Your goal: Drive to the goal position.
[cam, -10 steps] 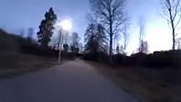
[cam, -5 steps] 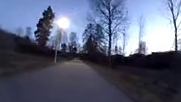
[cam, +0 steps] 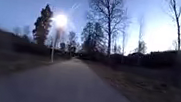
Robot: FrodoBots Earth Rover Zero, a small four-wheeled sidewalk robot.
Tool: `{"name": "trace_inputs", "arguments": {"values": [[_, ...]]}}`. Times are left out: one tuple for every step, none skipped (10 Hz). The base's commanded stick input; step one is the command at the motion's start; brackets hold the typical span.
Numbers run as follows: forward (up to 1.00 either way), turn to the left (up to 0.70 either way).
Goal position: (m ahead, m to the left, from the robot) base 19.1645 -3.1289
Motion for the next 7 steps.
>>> {"name": "trace_inputs", "arguments": {"values": [[1.0, 0.4], [1.0, 0.4], [1.0, 0.4], [1.0, 0.18], [1.0, 0.0], [1.0, 0.0], [1.0, 0.0]]}}
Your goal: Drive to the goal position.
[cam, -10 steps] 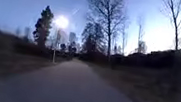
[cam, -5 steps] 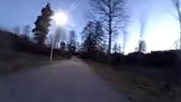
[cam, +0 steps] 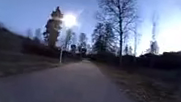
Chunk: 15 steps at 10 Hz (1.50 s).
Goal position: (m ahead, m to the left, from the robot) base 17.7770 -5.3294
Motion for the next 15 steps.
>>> {"name": "trace_inputs", "arguments": {"values": [[1.0, 0.0], [1.0, 0.0], [1.0, 0.0], [1.0, 0.0], [1.0, 0.0], [1.0, 0.0], [1.0, 0.0], [1.0, 0.0], [1.0, 0.0], [1.0, 0.0], [1.0, 0.0], [1.0, 0.0], [1.0, 0.0], [1.0, 0.0], [1.0, 0.0]]}}
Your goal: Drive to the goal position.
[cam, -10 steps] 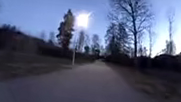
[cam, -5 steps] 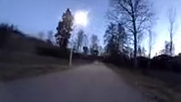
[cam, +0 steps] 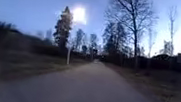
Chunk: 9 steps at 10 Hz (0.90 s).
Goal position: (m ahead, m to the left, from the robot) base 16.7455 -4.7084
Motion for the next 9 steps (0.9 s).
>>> {"name": "trace_inputs", "arguments": {"values": [[1.0, 0.0], [1.0, -0.16], [1.0, -0.4], [1.0, -0.4], [1.0, -0.35], [1.0, -0.16], [1.0, -0.1], [1.0, -0.04], [1.0, 0.0]]}}
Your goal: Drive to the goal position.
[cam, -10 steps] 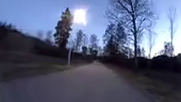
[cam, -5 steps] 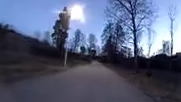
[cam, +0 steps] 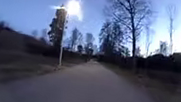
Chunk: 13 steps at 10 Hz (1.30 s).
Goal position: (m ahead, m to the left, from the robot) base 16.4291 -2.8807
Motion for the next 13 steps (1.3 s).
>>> {"name": "trace_inputs", "arguments": {"values": [[1.0, 0.0], [1.0, 0.0], [1.0, 0.0], [1.0, 0.0], [1.0, 0.0], [1.0, 0.0], [1.0, 0.0], [1.0, 0.0], [1.0, 0.0], [1.0, 0.0], [1.0, 0.0], [1.0, 0.0], [1.0, 0.0]]}}
